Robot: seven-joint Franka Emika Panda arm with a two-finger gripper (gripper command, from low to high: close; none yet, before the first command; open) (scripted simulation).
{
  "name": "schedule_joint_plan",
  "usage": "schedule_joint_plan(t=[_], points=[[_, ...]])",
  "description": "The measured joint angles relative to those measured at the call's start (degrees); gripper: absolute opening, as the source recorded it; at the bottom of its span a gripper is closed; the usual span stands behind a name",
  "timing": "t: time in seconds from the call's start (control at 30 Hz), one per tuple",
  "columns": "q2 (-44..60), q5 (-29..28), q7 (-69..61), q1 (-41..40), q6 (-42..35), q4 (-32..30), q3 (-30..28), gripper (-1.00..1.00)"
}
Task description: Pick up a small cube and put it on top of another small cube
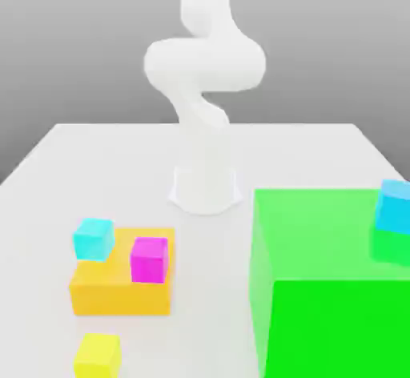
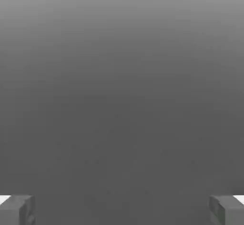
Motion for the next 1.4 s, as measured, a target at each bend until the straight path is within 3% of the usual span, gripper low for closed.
schedule_joint_plan(t=[0.57,0.93,1.07,1.1,1.4], points=[[35.7,7.3,-12.5,0.6,11.6,-2.2,-9.8,0.00],[58.1,8.9,-18.1,-3.6,19.7,-3.5,-11.3,0.00],[66.4,11.8,-20.6,-6.1,25.7,-2.1,-8.5,0.00],[67.8,12.3,-21.0,-6.6,26.8,-1.8,-7.8,-1.00],[64.7,10.7,-19.8,-5.8,24.4,-2.5,-9.0,-1.00]])
